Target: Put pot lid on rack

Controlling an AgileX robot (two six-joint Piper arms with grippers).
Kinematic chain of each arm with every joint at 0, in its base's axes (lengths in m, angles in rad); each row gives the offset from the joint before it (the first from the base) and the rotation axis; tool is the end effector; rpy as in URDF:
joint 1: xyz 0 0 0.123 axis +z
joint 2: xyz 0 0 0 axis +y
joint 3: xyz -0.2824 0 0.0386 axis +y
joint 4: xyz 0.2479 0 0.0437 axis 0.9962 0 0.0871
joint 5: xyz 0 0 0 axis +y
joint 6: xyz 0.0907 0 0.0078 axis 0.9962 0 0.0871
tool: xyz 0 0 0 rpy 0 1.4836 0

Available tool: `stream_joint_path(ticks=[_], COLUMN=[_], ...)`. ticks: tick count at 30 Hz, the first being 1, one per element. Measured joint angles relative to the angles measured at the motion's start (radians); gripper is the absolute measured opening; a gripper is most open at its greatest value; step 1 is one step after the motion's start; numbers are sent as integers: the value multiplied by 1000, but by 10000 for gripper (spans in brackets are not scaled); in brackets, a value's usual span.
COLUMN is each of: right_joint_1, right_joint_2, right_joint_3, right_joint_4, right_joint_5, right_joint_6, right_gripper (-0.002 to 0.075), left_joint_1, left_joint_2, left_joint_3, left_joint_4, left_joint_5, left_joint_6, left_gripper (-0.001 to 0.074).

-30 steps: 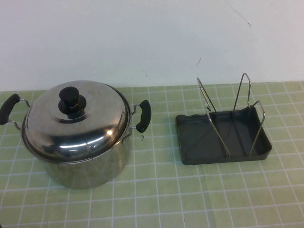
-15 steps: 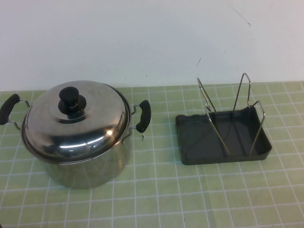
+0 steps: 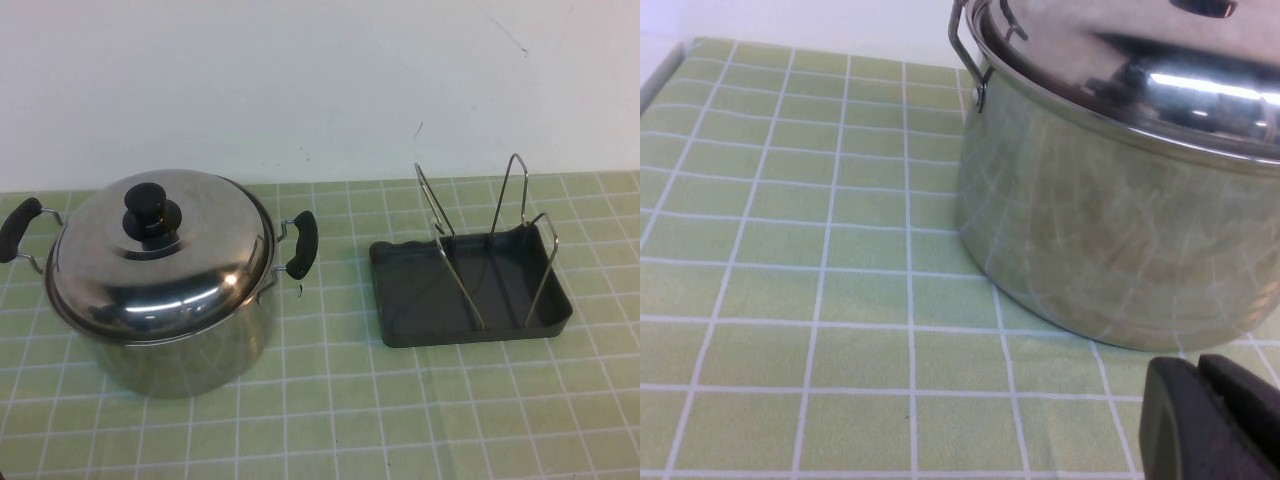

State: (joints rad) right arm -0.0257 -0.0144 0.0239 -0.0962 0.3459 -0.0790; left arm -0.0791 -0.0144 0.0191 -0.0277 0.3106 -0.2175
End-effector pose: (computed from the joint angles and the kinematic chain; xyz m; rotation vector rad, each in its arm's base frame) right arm 0.0530 -0.0043 0.1748 -0.1094 1.8374 -0.1668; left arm 0.0536 -0.0050 0.1794 -0.1425 1.7995 -0.2381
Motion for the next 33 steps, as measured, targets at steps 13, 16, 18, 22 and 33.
stream_joint_path(ticks=[13,16,18,22,33], right_joint_1=[0,0,0,0,0], right_joint_2=[0,0,0,0,0], right_joint_3=[0,0,0,0,6], right_joint_4=[-2,-2,-2,-2,-13], right_joint_5=[0,0,0,0,-317], right_joint_6=[0,0,0,0,0], right_gripper=[-1,-1,-1,-1,-1], left_joint_1=[0,0,0,0,0], left_joint_2=[0,0,0,0,0], left_joint_3=[0,0,0,0,2], left_joint_4=[0,0,0,0,144], left_joint_5=[0,0,0,0,-269], left_joint_6=[0,0,0,0,4], left_gripper=[-3,-3,-3,-3,-3])
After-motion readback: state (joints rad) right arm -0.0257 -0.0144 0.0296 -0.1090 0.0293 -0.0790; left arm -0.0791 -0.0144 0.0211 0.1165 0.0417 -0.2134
